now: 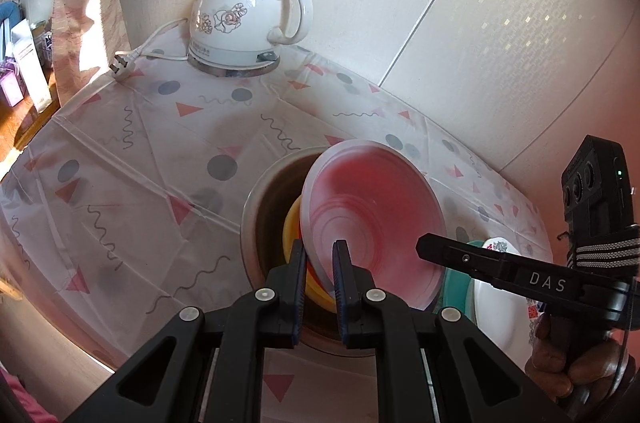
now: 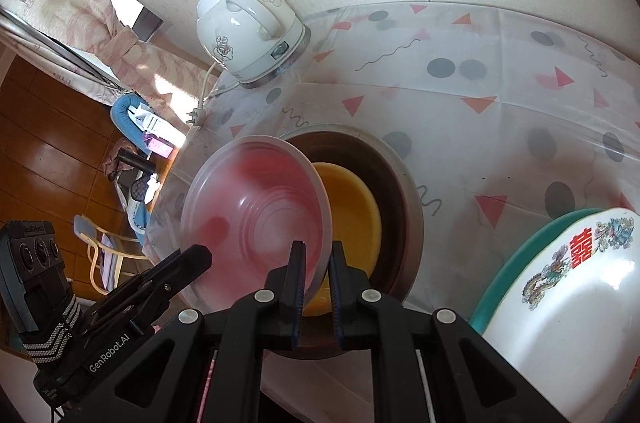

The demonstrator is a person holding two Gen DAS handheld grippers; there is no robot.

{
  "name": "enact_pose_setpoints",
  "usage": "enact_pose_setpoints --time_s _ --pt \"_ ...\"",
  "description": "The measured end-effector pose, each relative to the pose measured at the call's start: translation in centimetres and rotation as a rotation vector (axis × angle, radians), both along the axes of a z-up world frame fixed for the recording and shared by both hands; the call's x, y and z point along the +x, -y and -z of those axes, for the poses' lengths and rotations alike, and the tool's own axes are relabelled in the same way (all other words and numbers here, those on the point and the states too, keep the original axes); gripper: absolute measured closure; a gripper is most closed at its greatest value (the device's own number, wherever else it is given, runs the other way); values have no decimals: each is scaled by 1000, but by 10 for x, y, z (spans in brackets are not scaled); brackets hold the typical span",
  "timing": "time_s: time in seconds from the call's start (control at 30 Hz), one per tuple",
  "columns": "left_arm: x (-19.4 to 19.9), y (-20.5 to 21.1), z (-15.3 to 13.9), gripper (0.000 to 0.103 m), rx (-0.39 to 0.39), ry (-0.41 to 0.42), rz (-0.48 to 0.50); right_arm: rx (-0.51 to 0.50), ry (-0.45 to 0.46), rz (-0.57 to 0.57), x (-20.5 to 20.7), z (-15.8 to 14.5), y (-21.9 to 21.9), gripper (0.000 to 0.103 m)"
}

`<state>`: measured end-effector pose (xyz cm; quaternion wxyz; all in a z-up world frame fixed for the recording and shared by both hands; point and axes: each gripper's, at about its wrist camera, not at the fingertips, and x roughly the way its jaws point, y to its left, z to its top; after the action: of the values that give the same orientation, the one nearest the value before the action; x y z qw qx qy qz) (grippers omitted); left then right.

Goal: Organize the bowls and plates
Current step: 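Lower the red bowl into the yellow bowl with the right tool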

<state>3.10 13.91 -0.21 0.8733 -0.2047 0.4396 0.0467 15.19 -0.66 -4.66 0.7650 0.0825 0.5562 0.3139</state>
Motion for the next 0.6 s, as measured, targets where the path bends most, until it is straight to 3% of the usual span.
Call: enact_pose_setpoints --time_s 0.2,0.3,0.6 --pt "4 4 9 90 -4 -32 8 -37 -10 10 -1 7 2 90" --pt "5 3 12 90 -14 -41 9 -24 -24 14 0 8 3 85" --pt "10 2 23 90 -6 -82 4 -83 29 25 -2 10 2 85"
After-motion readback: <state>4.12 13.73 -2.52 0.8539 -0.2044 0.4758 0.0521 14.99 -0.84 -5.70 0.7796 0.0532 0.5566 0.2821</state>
